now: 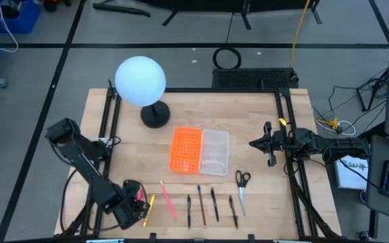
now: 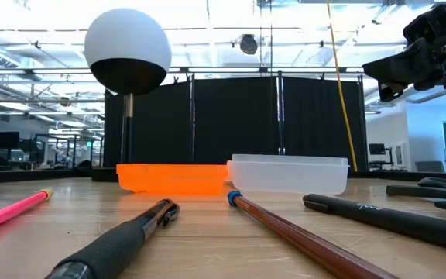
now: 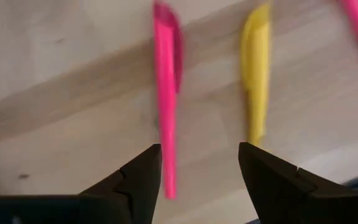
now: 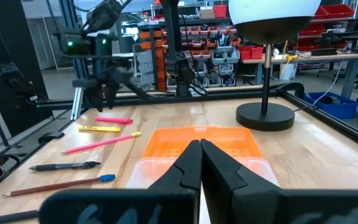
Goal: Pick & place school supplies into a supply box
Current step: Put the pink pen into the orange supply box
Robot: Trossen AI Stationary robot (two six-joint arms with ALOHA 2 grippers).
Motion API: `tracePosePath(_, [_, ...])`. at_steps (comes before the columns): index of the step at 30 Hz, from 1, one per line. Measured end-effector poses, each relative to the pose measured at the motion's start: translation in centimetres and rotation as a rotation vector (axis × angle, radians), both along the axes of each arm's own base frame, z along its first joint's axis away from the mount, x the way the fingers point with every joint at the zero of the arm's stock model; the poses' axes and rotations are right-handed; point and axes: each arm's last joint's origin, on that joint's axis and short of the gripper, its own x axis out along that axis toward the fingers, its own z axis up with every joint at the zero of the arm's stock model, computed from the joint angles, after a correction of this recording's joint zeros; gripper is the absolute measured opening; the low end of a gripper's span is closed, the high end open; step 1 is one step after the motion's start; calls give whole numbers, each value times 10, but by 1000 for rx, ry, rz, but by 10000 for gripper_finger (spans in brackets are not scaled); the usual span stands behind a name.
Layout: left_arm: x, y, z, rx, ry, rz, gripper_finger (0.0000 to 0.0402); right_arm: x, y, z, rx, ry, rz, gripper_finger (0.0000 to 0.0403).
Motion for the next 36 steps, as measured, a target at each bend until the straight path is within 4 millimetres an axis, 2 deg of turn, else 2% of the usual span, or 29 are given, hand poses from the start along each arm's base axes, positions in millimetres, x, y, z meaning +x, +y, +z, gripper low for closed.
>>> tracePosePath(15, [4,-14,-45,21,190,-88,223,0,0,0,-34,-2,0,0])
tracePosePath(20, [6,-15,-53,36,210,-65,218,0,0,0,-36,-3,-1,0])
tracePosePath(24, [8,-15,-54,24,210,-14,177,0,0,0,-56,-3,-1,0])
tracePosePath(32, [13,-15,-54,-13,198,65,43,0,0,0,-55,-3,-1,0])
tracePosePath(34, [14,-15,-54,-17,197,63,23,0,0,0,-54,-3,-1,0])
tracePosePath(36, [16,-14,-54,-17,198,63,22,0,0,0,-55,-3,-1,0])
